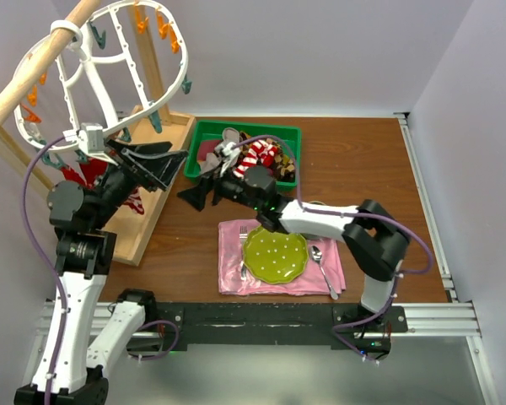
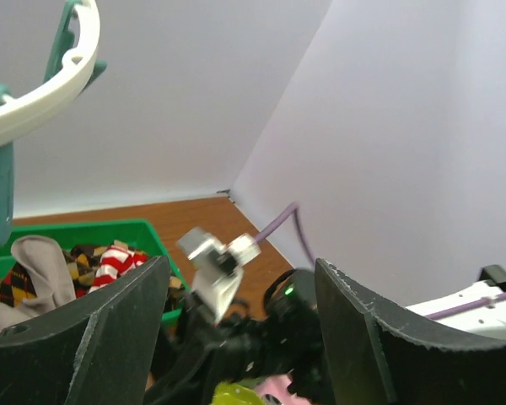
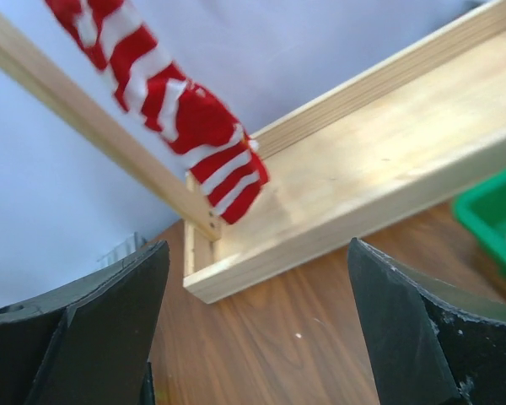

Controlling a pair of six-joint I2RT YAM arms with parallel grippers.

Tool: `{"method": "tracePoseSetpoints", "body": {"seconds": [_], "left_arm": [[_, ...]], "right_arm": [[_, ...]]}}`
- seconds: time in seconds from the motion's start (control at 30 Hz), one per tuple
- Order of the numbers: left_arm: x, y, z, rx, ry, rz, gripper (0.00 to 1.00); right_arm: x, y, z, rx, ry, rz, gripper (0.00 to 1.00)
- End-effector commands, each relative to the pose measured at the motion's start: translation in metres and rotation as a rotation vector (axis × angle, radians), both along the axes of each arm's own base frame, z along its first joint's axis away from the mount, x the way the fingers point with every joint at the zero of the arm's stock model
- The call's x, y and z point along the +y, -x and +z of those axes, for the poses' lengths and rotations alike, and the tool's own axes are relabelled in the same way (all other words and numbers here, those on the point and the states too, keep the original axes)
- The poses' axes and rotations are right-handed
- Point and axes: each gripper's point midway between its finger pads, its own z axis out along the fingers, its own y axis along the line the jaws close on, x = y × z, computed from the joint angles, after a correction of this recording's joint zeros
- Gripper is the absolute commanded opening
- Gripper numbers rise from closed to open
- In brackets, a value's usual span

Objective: Remove the socks clipped to the hanger
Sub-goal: Place the sock in the bin, then remove the sock from the hanger.

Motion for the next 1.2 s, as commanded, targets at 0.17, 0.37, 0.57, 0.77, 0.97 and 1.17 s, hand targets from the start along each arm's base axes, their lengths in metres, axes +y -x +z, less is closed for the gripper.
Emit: {"method": "tracePoseSetpoints", "body": {"seconds": [0.17, 0.37, 0.57, 0.77, 0.97, 1.17], "left_arm": [[0.018, 0.027, 0.039, -0.065, 0.017, 0.100, 0.74], [0.038, 0.033, 0.053, -0.083, 0.059, 0.220, 0.74], [0.045, 0.041, 0.067, -0.113, 0.053, 0.260, 0.74], [0.045, 0.047, 0.075, -0.129, 0.041, 0.257, 0.74], [0.046, 0.052, 0.079, -0.139, 0.028, 0.263, 0.74], [0.051, 0.053, 0.077, -0.135, 0.021, 0.291, 0.74]], "right_arm": [[0.079, 0.006, 0.026, -0.093, -0.131, 0.007, 0.93], [0.120, 0.015, 0.016, -0.097, -0.080, 0.020, 0.93], [0.155, 0.021, -0.005, -0.081, -0.050, 0.025, 0.93], [0.182, 0.015, -0.021, -0.069, -0.018, -0.014, 0.93], [0.199, 0.000, -0.027, -0.053, -0.043, -0.066, 0.85], [0.199, -0.014, -0.019, -0.064, -0.043, -0.135, 0.33]]}}
